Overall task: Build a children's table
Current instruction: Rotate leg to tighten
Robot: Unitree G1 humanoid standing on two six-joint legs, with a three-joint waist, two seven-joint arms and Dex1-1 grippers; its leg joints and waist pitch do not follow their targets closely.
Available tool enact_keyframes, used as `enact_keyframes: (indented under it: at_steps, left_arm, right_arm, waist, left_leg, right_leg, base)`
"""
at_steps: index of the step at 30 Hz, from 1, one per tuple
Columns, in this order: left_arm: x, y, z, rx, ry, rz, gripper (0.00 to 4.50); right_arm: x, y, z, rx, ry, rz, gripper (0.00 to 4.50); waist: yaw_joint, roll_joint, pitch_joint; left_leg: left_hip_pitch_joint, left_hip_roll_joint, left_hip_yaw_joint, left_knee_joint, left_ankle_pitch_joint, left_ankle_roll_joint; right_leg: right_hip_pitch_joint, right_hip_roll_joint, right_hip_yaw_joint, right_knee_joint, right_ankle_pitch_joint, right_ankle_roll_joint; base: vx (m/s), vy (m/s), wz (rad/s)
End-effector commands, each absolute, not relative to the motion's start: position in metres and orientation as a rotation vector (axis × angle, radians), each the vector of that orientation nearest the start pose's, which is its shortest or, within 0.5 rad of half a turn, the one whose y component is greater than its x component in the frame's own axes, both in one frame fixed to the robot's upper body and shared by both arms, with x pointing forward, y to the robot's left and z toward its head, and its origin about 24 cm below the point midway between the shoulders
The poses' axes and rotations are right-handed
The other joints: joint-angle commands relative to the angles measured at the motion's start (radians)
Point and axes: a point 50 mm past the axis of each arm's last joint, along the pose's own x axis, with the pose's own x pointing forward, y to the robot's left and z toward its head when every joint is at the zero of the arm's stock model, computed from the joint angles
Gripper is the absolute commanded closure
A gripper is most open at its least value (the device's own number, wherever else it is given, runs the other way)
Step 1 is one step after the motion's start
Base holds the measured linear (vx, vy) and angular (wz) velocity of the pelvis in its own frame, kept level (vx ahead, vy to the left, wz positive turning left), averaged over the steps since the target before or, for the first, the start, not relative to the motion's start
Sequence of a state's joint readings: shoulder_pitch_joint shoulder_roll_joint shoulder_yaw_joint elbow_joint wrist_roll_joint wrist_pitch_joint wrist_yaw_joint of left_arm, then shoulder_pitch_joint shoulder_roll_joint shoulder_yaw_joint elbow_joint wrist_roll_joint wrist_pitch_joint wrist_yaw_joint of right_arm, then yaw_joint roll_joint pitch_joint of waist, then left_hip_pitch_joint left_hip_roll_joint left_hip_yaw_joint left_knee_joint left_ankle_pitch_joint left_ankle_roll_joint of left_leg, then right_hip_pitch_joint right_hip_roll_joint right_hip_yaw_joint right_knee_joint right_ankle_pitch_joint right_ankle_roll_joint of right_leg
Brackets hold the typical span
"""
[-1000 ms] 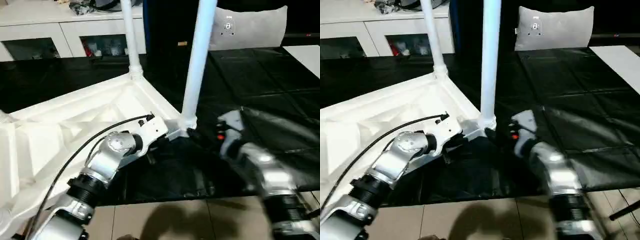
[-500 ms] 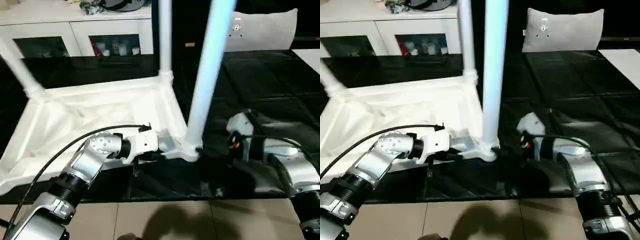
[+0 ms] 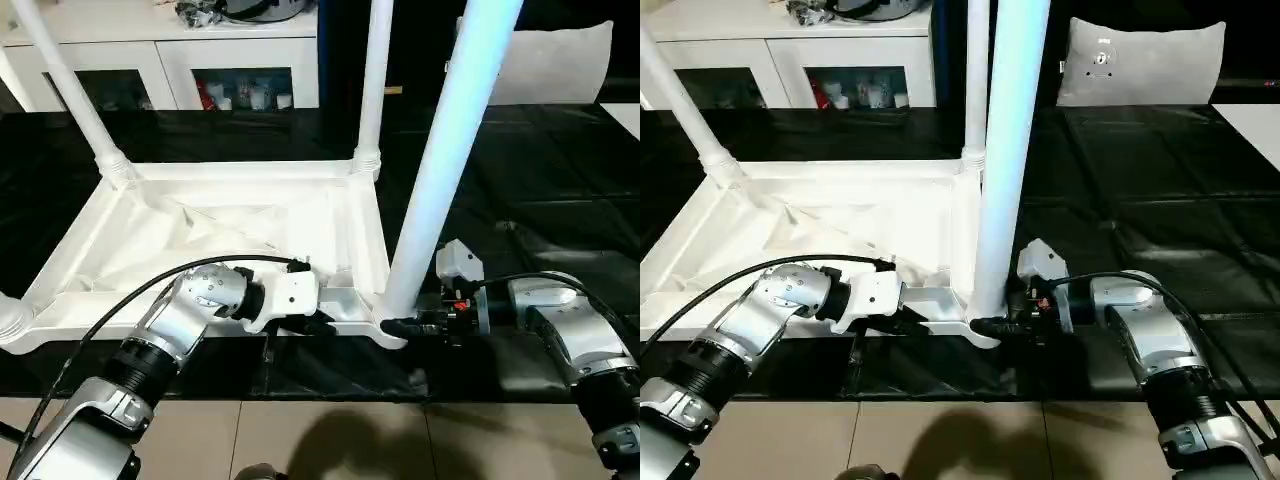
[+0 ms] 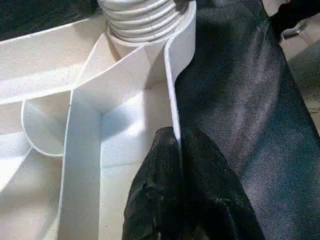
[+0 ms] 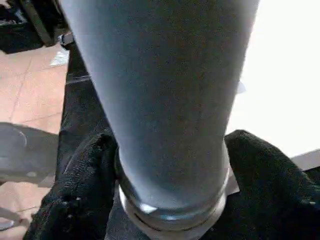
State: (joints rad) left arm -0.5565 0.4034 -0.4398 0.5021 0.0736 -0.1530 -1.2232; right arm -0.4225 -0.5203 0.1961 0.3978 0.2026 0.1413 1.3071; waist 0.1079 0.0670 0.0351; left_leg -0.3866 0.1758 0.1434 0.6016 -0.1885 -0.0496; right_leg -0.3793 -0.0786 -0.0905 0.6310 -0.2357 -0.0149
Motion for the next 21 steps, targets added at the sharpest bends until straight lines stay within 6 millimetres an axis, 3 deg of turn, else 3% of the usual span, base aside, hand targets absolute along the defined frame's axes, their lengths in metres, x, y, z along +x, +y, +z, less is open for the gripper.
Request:
enact_keyframes:
  at_steps: [1, 4, 12, 16, 18, 19, 21]
  left_arm:
    - [0.288, 0.105, 0.045, 0.734, 0.326, -1.644, 4.50]
    - [0.288, 0.105, 0.045, 0.730, 0.328, -1.643, 4.50]
    - [0.292, 0.105, 0.045, 0.644, 0.331, -1.532, 4.50]
    - [0.303, 0.096, 0.046, 0.533, 0.346, -1.352, 4.50]
    - [0.309, 0.088, 0.044, 0.500, 0.373, -1.222, 4.50]
    - [0.314, 0.077, 0.041, 0.491, 0.387, -1.123, 4.50]
    - [0.316, 0.073, 0.040, 0.482, 0.391, -1.093, 4.50]
  right_arm:
    - [0.291, -0.177, 0.063, -0.237, 0.370, 1.361, 1.43]
    - [0.290, -0.176, 0.062, -0.232, 0.374, 1.367, 1.70]
    - [0.287, -0.165, 0.054, -0.121, 0.367, 1.303, 1.78]
    - [0.292, -0.148, 0.037, -0.037, 0.392, 1.089, 1.78]
    - [0.300, -0.135, 0.035, 0.054, 0.358, 0.978, 1.78]
    - [0.309, -0.127, 0.034, 0.118, 0.349, 0.864, 1.78]
    - [0.312, -0.124, 0.034, 0.139, 0.351, 0.823, 1.78]
  waist:
    - [-0.005, -0.022, -0.064]
    - [-0.004, -0.023, -0.064]
    - [-0.005, -0.023, -0.062]
    - [-0.023, -0.021, -0.052]
    - [-0.039, -0.017, -0.044]
    - [-0.048, -0.020, -0.040]
    - [-0.061, -0.023, -0.034]
  left_leg:
    - [0.009, 0.058, -0.003, -0.054, -0.053, 0.144]
    - [0.009, 0.058, -0.003, -0.054, -0.051, 0.145]
    - [0.010, 0.059, -0.002, -0.056, -0.057, 0.142]
    - [0.017, 0.058, -0.004, -0.071, -0.149, 0.078]
    - [0.019, 0.056, -0.005, -0.082, -0.233, 0.032]
    - [0.020, 0.054, -0.007, -0.085, -0.272, 0.015]
    - [0.026, 0.049, -0.010, -0.088, -0.341, -0.009]
  right_leg:
    - [0.051, -0.077, 0.054, -0.061, 0.077, -0.263]
    - [0.051, -0.078, 0.054, -0.061, 0.068, -0.261]
    - [0.049, -0.077, 0.053, -0.064, 0.039, -0.258]
    - [0.045, -0.077, 0.054, -0.079, -0.095, -0.245]
    - [0.043, -0.077, 0.056, -0.092, -0.230, -0.216]
    - [0.043, -0.080, 0.056, -0.101, -0.291, -0.199]
    - [0.038, -0.078, 0.055, -0.112, -0.401, -0.164]
  base:
    - [0.000, 0.000, 0.00]
    - [0.000, 0.000, 0.00]
    - [0.000, 0.000, 0.00]
    - [0.000, 0.000, 0.00]
    - [0.000, 0.000, 0.00]
    - [0.000, 0.000, 0.00]
    - [0.000, 0.000, 0.00]
